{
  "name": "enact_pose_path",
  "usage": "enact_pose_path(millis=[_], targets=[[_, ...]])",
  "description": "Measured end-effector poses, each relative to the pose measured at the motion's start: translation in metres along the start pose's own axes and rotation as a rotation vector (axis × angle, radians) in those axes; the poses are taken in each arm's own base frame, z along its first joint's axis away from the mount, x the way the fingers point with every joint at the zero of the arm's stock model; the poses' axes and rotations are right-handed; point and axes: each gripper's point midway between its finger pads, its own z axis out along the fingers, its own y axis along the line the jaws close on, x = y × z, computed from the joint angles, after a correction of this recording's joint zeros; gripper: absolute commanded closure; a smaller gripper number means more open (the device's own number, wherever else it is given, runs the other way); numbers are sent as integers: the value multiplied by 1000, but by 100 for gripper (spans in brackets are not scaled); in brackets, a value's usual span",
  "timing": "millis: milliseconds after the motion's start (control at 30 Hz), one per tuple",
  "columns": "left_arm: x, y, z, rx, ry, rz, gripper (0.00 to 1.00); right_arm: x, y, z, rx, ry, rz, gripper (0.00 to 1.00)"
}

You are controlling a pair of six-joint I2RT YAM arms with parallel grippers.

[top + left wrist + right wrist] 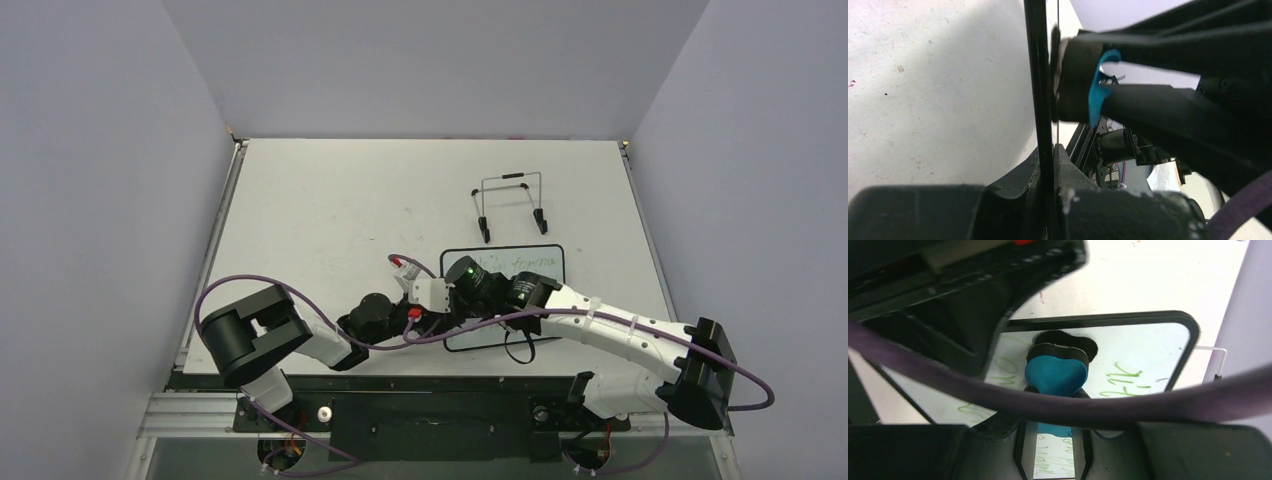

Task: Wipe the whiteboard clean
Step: Erase the whiteboard at the center of the board.

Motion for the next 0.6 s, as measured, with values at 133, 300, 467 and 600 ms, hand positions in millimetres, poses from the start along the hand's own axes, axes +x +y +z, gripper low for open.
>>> enact_pose_path(millis=[133,300,467,600], targets=[[0,0,0,1,0,1,100,0,8,-1,-32,1,-26,100],[0,0,0,1,0,1,100,3,-11,-1,51,22,60,100],[0,0,0,1,0,0,100,-5,-34,0,118,8,143,100],[0,0,0,0,0,0,100,-10,-21,1,50,-15,94,100]])
